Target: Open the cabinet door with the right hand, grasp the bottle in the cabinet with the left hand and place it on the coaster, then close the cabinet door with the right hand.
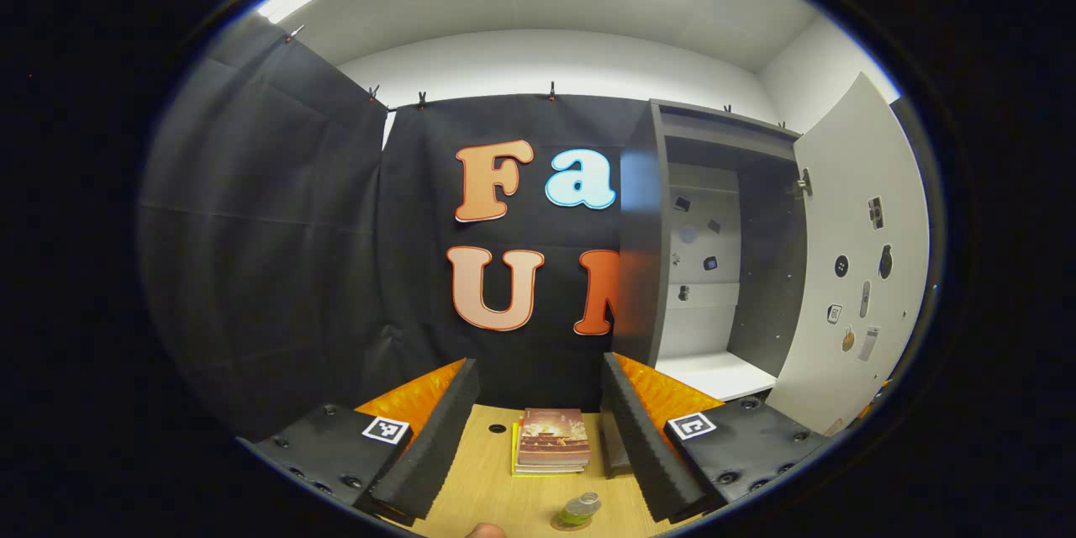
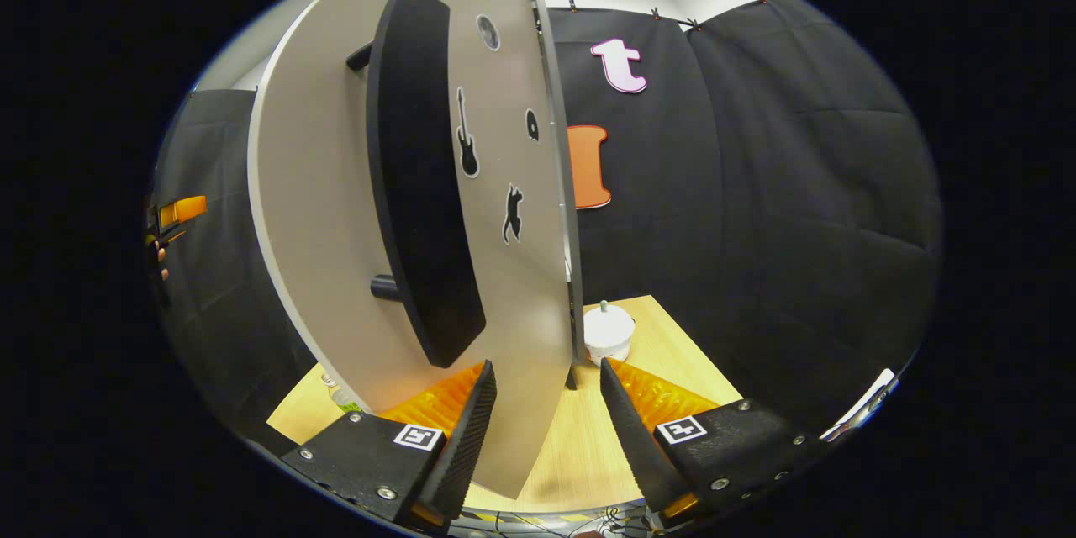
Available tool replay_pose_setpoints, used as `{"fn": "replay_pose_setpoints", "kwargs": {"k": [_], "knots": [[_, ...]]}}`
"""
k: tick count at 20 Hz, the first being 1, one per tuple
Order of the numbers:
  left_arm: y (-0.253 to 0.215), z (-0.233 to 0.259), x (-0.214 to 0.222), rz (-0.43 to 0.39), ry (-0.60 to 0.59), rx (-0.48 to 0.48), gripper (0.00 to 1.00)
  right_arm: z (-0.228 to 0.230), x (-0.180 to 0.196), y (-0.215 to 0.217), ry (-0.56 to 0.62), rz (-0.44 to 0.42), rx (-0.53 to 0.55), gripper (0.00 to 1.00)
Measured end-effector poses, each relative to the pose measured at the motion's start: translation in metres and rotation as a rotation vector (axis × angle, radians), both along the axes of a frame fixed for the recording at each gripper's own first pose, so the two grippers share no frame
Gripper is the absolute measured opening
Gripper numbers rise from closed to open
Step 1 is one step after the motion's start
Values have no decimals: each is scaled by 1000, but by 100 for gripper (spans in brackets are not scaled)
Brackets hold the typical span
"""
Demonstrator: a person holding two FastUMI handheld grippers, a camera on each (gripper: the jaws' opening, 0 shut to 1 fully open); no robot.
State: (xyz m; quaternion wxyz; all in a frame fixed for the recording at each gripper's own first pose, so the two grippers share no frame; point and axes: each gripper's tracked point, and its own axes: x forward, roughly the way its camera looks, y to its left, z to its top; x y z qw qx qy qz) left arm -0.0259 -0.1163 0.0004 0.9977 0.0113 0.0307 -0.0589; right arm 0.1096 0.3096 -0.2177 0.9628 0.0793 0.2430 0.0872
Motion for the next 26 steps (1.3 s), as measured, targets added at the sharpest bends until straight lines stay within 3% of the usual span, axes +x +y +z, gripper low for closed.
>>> {"fn": "replay_pose_setpoints", "kwargs": {"k": [8, 10, 11, 15, 17, 18, 26], "knots": [[74, 4, 5, 44, -24, 54, 96, -3, 6, 59, -6, -5, 14, 82], [86, 4, 4, 46, -30, 56, 96, -4, 8, 74, -8, -2, 17, 91], [92, 5, 4, 47, -33, 58, 96, -5, 10, 82, -9, 1, 17, 87], [120, 7, 4, 75, -45, 61, 95, -13, 21, 114, -12, 44, 44, 98], [129, 5, 5, 82, -43, 61, 96, -22, 30, 125, -7, 64, 45, 98], [133, 4, 5, 84, -39, 64, 96, -25, 33, 127, -4, 73, 41, 92], [163, 2, 0, 135, -28, 96, 96, -35, 54, 144, -10, 85, 66, 93]]}}
